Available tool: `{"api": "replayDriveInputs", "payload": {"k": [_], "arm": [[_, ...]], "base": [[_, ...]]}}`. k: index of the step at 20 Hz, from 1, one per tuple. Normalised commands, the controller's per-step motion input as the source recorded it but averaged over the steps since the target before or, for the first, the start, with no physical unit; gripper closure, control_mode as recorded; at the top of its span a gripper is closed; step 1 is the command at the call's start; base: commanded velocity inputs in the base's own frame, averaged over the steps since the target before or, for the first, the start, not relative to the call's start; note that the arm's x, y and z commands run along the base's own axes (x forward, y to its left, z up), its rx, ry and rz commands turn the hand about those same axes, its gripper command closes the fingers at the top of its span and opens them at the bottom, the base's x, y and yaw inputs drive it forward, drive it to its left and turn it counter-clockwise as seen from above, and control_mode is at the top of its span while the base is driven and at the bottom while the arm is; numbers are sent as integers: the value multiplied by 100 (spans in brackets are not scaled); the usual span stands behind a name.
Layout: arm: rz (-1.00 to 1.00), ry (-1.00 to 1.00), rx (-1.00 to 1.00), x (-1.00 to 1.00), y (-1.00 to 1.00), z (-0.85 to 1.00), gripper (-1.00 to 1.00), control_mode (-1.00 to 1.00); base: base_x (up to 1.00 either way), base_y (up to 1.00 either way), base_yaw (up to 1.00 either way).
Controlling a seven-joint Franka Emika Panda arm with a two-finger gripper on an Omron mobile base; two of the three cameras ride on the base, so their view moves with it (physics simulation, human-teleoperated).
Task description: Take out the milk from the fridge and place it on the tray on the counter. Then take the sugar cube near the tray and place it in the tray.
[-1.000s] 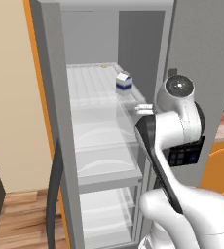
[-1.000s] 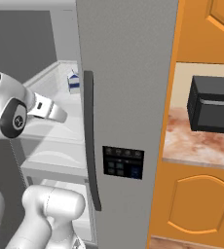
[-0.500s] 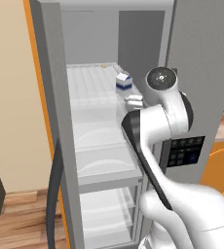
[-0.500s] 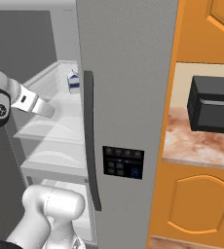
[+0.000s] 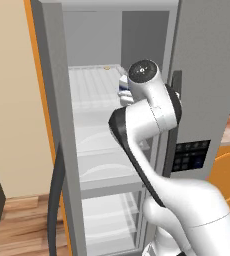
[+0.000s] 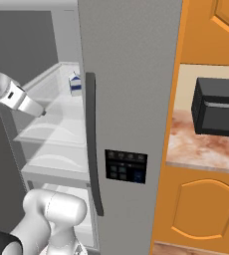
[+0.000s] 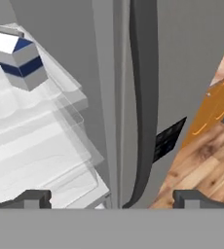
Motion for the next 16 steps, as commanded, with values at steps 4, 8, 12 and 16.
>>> {"api": "replayDriveInputs", "payload": {"k": [4,8,12,16], "arm": [[-12,0,8,24,14,0,-100,-100],[0,0,14,37,1,5,-100,-100],[0,0,13,39,0,9,-100,-100],[0,0,3,38,5,10,-100,-100]], "base": [[0,0,0],[0,0,0],[0,0,0],[0,0,0]]}}
